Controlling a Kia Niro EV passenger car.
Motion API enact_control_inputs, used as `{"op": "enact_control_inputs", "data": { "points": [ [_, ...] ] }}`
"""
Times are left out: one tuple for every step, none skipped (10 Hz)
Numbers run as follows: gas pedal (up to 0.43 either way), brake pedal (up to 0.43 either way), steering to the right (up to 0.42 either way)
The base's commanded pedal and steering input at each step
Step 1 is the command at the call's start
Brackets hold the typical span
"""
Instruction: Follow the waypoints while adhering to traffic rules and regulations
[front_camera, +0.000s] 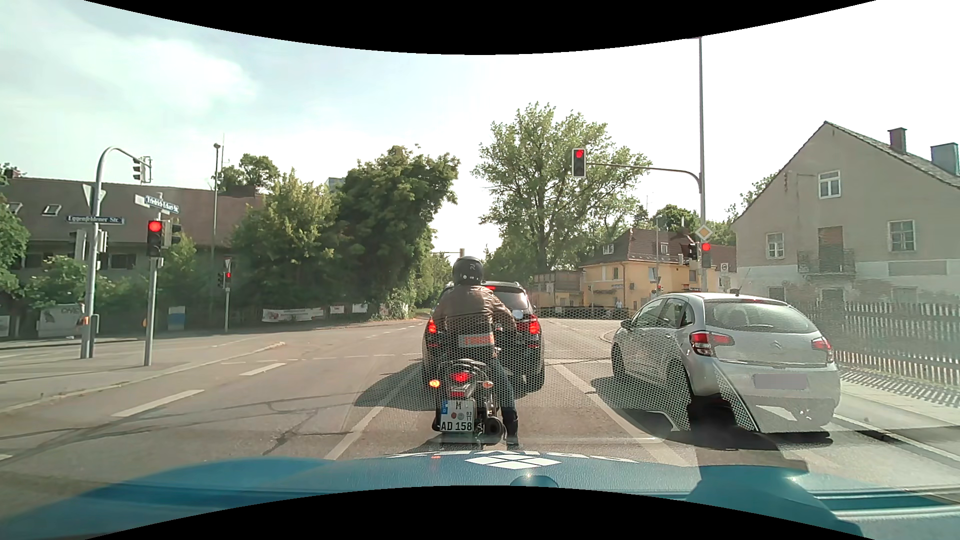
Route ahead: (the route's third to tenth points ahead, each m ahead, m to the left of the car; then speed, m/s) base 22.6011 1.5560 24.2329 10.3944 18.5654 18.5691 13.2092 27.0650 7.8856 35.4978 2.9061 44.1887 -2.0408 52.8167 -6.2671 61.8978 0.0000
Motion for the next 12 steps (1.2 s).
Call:
{"op": "enact_control_inputs", "data": {
  "points": [
    [0.000, 0.317, -0.011],
    [0.000, 0.311, -0.011],
    [0.000, 0.311, -0.011],
    [0.000, 0.317, -0.011],
    [0.000, 0.317, -0.011],
    [0.000, 0.311, -0.011],
    [0.000, 0.311, -0.011],
    [0.000, 0.317, -0.011],
    [0.000, 0.317, -0.011],
    [0.000, 0.311, -0.011],
    [0.000, 0.317, -0.011],
    [0.000, 0.317, -0.011]
  ]
}}
